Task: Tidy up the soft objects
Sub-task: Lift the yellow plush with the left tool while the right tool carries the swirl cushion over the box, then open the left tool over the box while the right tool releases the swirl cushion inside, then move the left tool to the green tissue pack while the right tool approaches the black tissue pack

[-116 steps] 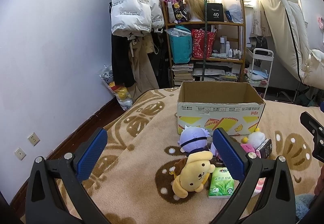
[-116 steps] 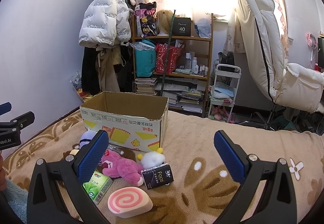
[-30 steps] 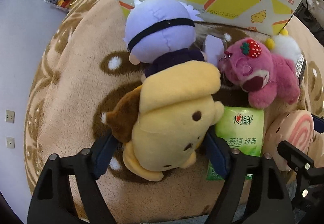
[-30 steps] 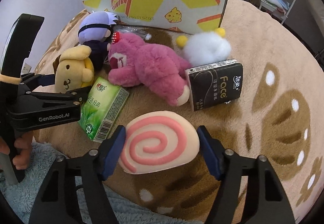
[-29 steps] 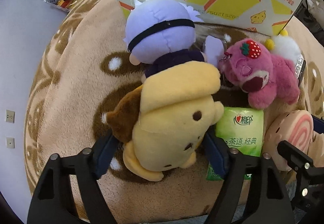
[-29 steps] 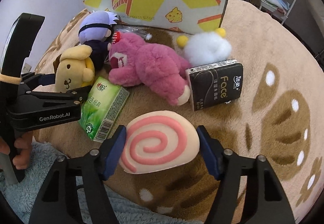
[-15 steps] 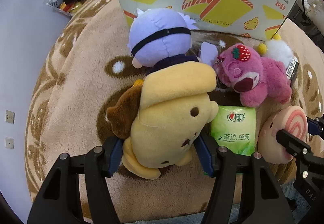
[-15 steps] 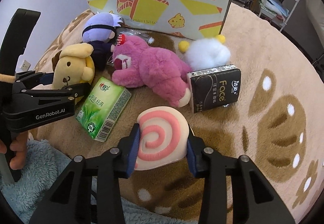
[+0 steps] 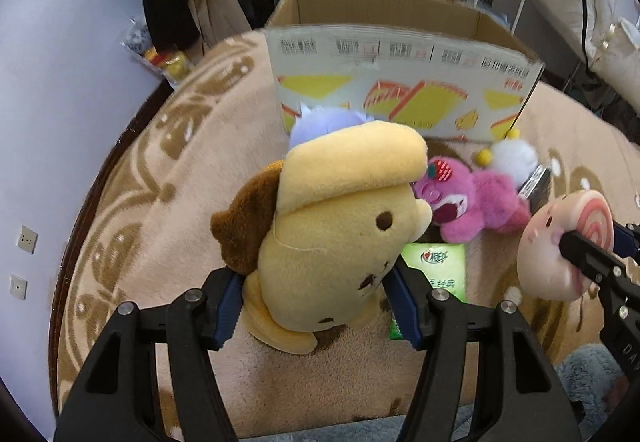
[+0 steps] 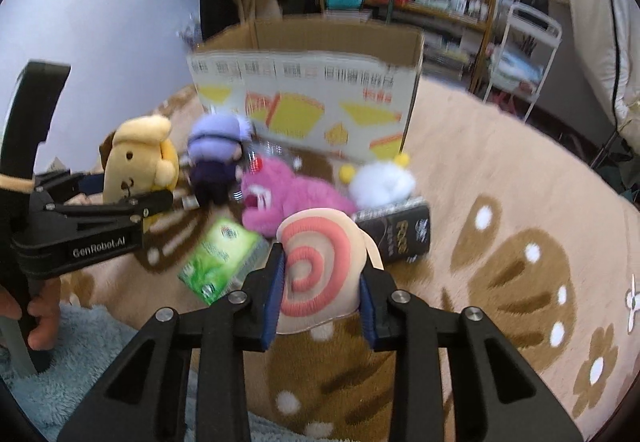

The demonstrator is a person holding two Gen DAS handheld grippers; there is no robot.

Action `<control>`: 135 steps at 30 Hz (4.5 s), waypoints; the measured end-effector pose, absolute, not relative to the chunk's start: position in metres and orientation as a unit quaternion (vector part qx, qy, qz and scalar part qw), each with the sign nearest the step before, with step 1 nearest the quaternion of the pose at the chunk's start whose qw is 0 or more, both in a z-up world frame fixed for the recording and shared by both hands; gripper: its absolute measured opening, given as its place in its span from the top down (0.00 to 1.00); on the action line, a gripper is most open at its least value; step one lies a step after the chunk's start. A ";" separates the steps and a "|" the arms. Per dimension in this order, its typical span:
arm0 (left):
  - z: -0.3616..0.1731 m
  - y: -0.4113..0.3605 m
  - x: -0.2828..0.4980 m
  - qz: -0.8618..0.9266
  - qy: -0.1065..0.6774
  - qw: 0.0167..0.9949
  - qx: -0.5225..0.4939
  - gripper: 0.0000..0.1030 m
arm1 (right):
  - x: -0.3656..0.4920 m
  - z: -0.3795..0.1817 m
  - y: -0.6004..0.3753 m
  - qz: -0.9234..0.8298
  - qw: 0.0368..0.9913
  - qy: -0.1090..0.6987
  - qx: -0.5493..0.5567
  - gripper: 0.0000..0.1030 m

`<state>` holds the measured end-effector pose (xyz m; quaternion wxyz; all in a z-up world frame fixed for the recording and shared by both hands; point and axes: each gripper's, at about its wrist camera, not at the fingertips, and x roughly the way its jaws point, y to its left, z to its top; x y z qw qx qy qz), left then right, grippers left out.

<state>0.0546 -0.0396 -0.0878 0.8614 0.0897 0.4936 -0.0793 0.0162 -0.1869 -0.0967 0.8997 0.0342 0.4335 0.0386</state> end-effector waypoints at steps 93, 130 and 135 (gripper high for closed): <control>-0.045 -0.085 0.180 -0.083 0.366 0.918 0.127 0.05 | 0.132 -0.051 -0.231 0.023 0.962 0.267 0.042 0.16; -0.062 -0.080 0.064 -0.101 0.464 0.868 0.142 0.01 | 0.026 -0.064 -0.246 -0.017 0.929 0.366 0.059 0.00; -0.070 -0.078 0.064 -0.102 0.479 0.861 0.137 0.01 | 0.023 -0.071 -0.246 -0.018 0.924 0.379 0.057 0.00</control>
